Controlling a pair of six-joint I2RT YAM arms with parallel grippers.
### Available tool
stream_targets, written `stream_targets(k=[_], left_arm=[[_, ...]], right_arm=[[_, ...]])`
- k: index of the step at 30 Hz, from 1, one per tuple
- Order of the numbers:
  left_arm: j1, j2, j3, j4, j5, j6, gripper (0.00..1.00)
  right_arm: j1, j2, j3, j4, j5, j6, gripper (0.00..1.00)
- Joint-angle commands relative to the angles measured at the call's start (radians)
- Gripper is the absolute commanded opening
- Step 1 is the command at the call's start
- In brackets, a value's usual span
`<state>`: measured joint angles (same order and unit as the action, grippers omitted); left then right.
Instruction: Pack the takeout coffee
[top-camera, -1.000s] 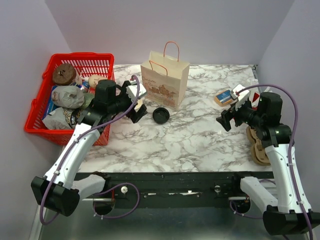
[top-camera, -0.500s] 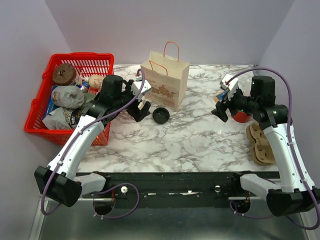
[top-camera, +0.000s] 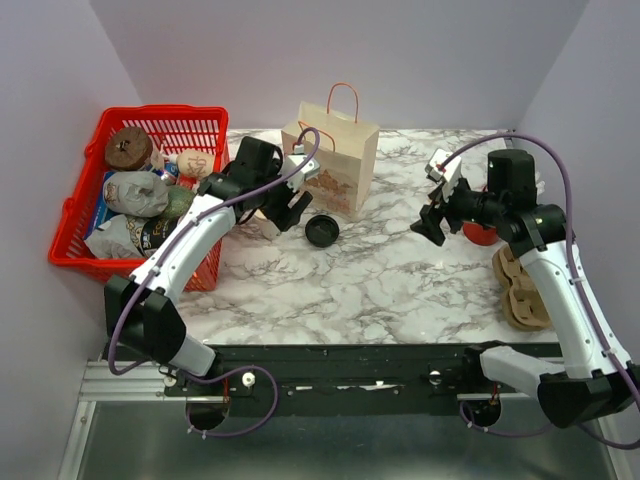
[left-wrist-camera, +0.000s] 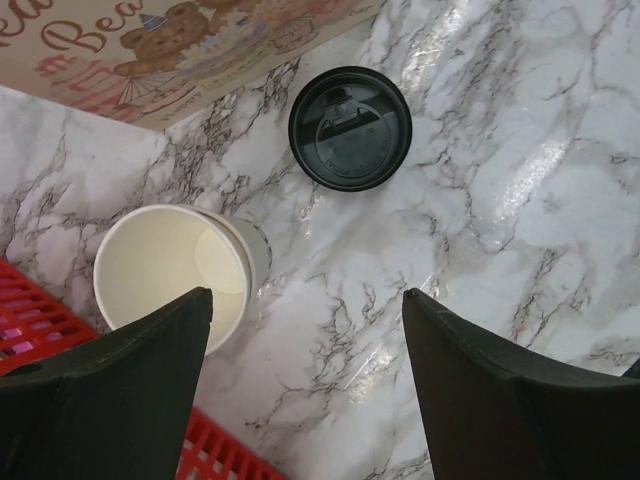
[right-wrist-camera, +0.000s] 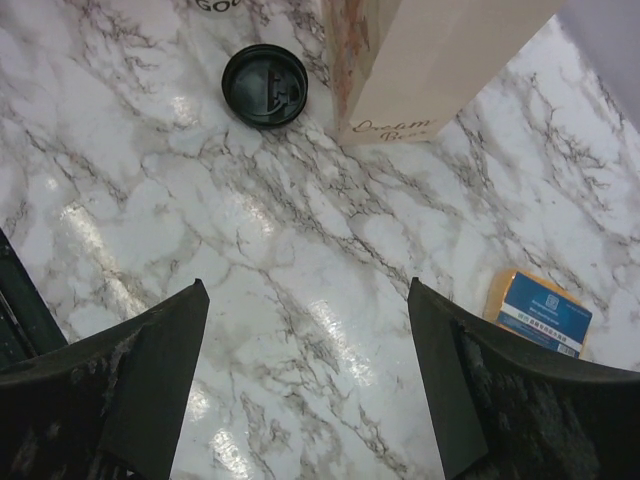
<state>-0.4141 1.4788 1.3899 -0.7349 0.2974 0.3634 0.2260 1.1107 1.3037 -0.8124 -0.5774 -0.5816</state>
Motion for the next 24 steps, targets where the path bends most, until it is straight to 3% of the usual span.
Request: stream_targets(k=[1, 7, 11, 19, 24], left_arm=[[-0.002, 0.037, 0.046, -0.05, -0.145, -0.049, 0.82], [-0.002, 0.109, 0.095, -0.115, -0.22, -0.046, 0.67], [-0.002, 0.172, 0.156, -0.17, -0.241, -0.053, 0.67], [-0.002, 0.227, 0.178, -0.184, -0.239, -0.054, 0.51], [-0.002, 0.236, 0.173, -0.172, -0.259, -0.04, 0.48]], right_arm=[[0.004, 0.006, 0.011, -0.048, -0.012, -0.044, 0.9], [0.006, 0.014, 0.005, -0.044, -0.007, -0.037, 0.9], [0.004, 0.008, -0.009, -0.028, -0.006, -0.015, 0.9], [0.004, -0.006, -0.043, -0.042, 0.017, -0.03, 0.9], [0.004, -0.009, -0.05, -0.028, 0.022, -0.026, 0.9]])
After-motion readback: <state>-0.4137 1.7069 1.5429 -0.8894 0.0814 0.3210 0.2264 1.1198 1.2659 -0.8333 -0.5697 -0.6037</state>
